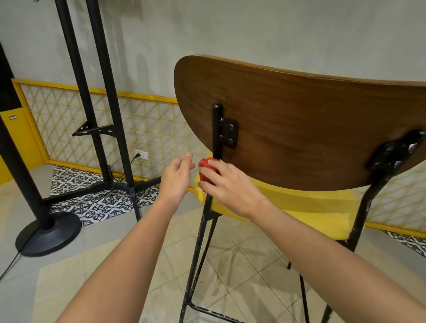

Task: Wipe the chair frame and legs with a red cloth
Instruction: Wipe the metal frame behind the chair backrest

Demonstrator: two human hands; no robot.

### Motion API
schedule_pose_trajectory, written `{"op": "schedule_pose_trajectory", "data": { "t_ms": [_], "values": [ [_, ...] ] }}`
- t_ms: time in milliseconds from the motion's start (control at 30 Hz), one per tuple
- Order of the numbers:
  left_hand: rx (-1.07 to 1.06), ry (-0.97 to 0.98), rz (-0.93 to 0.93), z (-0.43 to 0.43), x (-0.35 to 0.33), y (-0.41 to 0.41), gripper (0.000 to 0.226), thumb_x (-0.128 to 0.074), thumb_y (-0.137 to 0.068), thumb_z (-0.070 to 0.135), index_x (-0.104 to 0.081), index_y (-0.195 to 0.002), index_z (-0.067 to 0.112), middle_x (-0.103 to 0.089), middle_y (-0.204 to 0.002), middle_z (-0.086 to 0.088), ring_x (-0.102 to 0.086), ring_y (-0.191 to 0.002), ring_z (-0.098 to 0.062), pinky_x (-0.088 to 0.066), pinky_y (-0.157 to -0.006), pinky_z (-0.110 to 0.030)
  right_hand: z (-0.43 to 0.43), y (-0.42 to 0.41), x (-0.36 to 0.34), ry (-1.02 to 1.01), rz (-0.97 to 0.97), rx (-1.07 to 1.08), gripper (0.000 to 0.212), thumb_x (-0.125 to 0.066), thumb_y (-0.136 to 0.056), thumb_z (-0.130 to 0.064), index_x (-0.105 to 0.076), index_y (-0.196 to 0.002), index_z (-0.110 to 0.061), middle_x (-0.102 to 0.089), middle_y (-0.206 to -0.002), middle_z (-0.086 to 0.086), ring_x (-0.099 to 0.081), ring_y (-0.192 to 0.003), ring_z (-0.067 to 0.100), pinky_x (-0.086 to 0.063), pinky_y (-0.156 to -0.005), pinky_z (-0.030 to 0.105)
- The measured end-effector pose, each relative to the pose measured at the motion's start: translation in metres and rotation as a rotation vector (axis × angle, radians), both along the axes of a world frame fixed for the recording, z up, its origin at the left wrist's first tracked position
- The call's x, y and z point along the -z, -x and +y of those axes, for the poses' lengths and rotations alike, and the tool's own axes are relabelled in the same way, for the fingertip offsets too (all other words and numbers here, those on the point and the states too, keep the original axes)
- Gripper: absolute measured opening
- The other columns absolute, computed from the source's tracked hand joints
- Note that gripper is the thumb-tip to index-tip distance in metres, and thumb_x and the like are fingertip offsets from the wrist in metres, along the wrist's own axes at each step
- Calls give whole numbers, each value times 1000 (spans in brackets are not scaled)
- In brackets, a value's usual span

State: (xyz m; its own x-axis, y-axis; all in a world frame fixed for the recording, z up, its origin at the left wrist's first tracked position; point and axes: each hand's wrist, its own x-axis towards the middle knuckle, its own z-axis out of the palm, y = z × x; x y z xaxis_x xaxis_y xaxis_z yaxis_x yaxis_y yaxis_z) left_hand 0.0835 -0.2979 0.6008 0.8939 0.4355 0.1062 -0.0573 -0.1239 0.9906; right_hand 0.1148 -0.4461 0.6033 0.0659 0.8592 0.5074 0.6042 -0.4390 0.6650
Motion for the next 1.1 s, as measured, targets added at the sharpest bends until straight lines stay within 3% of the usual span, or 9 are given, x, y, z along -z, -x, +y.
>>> {"op": "schedule_pose_trajectory", "data": {
  "t_ms": [167,267,333,433,500,600,867,967,1100],
  "values": [
    [-3,-2,-22,-1,6,-3,28,-41,-95,48,-61,-107,32,-65,-109,5,-57,-111,-16,-42,-103,-42,7,2,-16,-176,12,-39,24,-50,-88,-10,-70,-98,-17,-66,-113,7,-59,-110,29,-43,-85,34],
    [0,-2,2,-2,8,-4,22,-40,-95,49,-59,-95,38,-65,-103,11,-57,-111,-16,-41,-104,-44,5,0,-13,-137,-3,-2,21,-53,-87,-10,-69,-98,-17,-65,-115,6,-58,-113,28,-40,-83,32],
    [-1,-5,7,-2,10,-5,25,-40,-95,50,-59,-101,36,-65,-100,15,-56,-112,-16,-39,-105,-44,2,-1,-2,-43,18,42,18,-55,-83,-11,-68,-95,-18,-64,-115,5,-57,-114,28,-42,-78,32],
    [7,-26,22,-3,13,-4,33,-38,-95,49,-58,-112,29,-65,-105,10,-54,-114,-16,-37,-106,-43,-1,-1,9,66,111,51,28,-43,-84,-13,-68,-94,-21,-64,-112,4,-58,-112,27,-44,-71,32],
    [3,-28,30,-1,14,-4,36,-38,-96,49,-58,-116,27,-64,-108,7,-54,-113,-18,-38,-105,-43,-1,-2,9,128,157,22,23,-50,-83,-13,-69,-95,-21,-65,-110,4,-60,-108,27,-46,-65,32],
    [-7,-17,37,0,14,-3,39,-38,-97,46,-56,-122,24,-61,-102,11,-54,-113,-19,-40,-104,-43,0,1,1,79,159,19,34,-38,-84,-12,-69,-97,-20,-66,-112,4,-60,-108,26,-46,-63,30],
    [-8,-31,53,-5,27,-3,31,-40,-96,44,-59,-113,27,-65,-109,4,-56,-111,-17,-40,-103,-41,-1,5,24,1,269,-3,38,-34,-82,-12,-71,-90,-19,-68,-108,3,-62,-107,26,-49,-59,30],
    [14,-15,64,-10,30,0,22,-41,-97,41,-56,-106,28,-64,-109,1,-58,-107,-19,-43,-94,-36,0,4,34,97,344,-26,26,-53,-76,-7,-70,-91,-20,-66,-108,3,-60,-108,28,-48,-60,33],
    [18,-14,55,-12,30,2,22,-42,-97,42,-57,-106,28,-64,-111,1,-58,-108,-19,-43,-98,-39,-3,7,32,-1,302,-22,37,-34,-83,-14,-71,-87,-20,-68,-107,3,-61,-108,26,-48,-58,30]
  ]
}}
